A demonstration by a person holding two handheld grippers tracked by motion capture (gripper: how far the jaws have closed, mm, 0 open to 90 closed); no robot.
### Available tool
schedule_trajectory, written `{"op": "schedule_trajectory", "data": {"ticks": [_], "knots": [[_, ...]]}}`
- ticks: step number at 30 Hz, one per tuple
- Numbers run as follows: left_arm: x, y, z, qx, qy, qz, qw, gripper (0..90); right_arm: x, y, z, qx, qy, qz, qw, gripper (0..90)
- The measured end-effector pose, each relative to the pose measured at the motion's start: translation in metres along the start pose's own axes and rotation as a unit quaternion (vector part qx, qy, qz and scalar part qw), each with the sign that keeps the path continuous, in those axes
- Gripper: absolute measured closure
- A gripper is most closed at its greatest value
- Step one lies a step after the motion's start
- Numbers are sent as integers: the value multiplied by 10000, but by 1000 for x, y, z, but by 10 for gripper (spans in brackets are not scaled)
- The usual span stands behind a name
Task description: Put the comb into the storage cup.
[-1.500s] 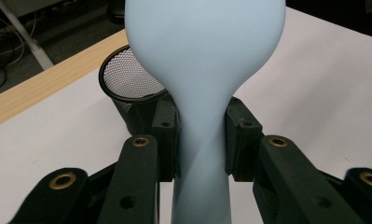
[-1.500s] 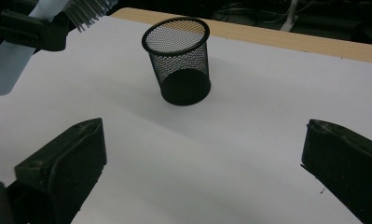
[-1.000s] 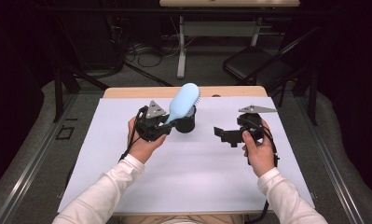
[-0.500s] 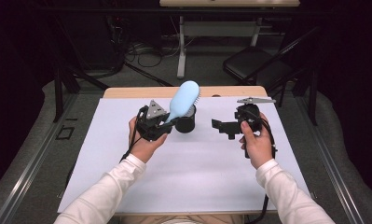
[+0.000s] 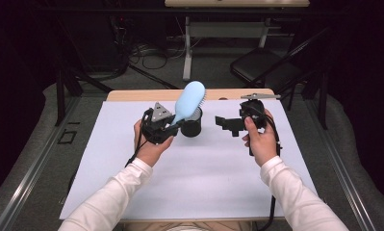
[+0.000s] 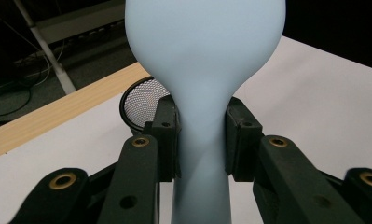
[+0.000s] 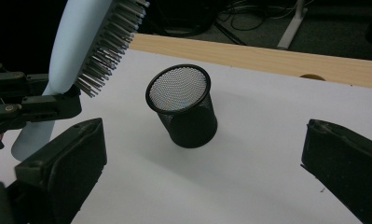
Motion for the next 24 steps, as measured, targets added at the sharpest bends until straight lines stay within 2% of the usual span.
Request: {"op": "schedule_trajectory", "data": {"ticks": [8, 24], "knots": [[0, 0, -2, 23, 24, 19, 10000, 698, -3, 9, -8, -78, 8, 69, 9999, 0], [3, 0, -7, 18, 15, -11, 10000, 697, -14, 22, -21, -138, 205, 16, 9997, 0]]}}
Point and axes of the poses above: each handheld gripper's, and its own axes: z roughly backward along the jaws, y roughly out of its top, x roughly to its right, the point moved 7 cm from there along -z, roughly forward along the jaws, and after that the axes turned 13 degrees about y, right-handed, at the moved point
